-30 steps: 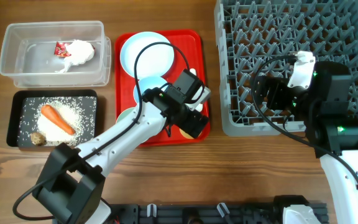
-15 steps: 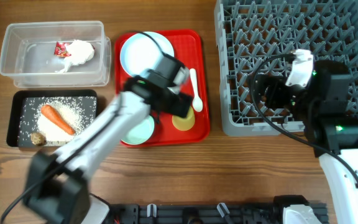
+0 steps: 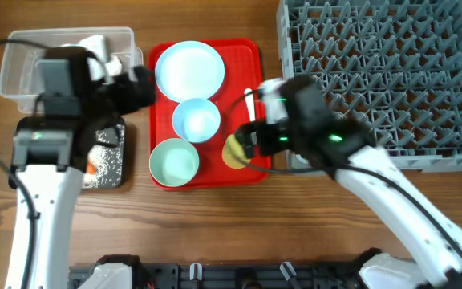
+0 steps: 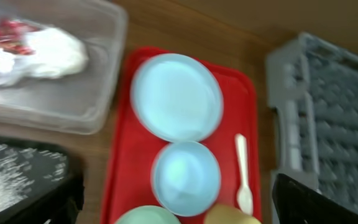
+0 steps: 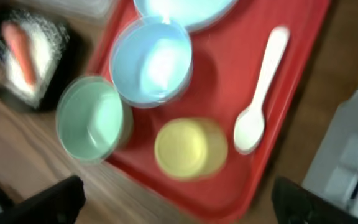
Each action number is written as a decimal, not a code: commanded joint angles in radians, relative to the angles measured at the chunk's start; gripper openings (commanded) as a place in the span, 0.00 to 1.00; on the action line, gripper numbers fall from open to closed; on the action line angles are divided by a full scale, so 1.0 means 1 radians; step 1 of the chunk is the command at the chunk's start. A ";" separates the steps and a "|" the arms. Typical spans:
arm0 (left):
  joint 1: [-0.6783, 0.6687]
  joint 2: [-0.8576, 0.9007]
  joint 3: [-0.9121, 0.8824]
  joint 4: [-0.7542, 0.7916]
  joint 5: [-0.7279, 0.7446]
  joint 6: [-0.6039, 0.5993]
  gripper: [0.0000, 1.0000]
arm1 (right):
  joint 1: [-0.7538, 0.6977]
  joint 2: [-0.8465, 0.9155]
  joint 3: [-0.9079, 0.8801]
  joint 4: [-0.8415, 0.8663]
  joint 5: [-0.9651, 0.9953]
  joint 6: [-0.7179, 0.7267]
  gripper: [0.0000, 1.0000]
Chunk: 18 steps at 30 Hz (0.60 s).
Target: Sort waste into correct bins and load items into the dishwasher rack
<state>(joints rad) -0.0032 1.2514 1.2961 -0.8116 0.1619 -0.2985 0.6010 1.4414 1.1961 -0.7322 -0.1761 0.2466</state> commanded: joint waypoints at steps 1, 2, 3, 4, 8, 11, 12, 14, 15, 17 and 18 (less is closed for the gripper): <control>0.091 0.017 0.006 -0.014 0.009 -0.032 0.99 | 0.088 0.161 0.264 -0.159 0.262 -0.064 1.00; 0.112 0.027 0.006 -0.021 0.009 -0.031 1.00 | 0.098 0.221 0.338 -0.219 0.283 -0.074 0.99; 0.126 0.037 0.006 -0.029 0.008 -0.031 1.00 | 0.101 0.258 0.378 -0.248 0.285 -0.088 1.00; 0.137 0.047 0.006 -0.036 0.003 -0.031 1.00 | 0.102 0.304 0.421 -0.278 0.284 -0.094 1.00; 0.174 0.089 0.006 -0.070 -0.027 -0.031 1.00 | 0.102 0.447 0.482 -0.325 0.222 -0.143 0.98; 0.198 0.129 0.006 -0.088 -0.029 -0.032 1.00 | 0.102 0.513 0.482 -0.336 0.146 -0.176 0.95; 0.201 0.139 0.006 -0.091 -0.029 -0.032 1.00 | 0.102 0.529 0.481 -0.338 0.124 -0.187 0.94; 0.204 0.153 0.006 -0.097 -0.029 -0.032 1.00 | 0.102 0.547 0.481 -0.345 0.108 -0.195 0.93; 0.204 0.159 0.005 -0.099 -0.029 -0.031 1.00 | 0.102 0.552 0.480 -0.348 0.106 -0.195 0.93; 0.204 0.168 0.006 -0.099 -0.029 -0.031 1.00 | 0.102 0.561 0.479 -0.354 0.102 -0.195 0.92; 0.204 0.171 0.006 -0.098 -0.029 -0.031 1.00 | 0.102 0.564 0.476 -0.354 0.102 -0.195 0.92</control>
<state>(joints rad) 0.1951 1.4067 1.2961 -0.9100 0.1425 -0.3210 0.7036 1.9957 1.6646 -1.0801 -0.0372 0.0769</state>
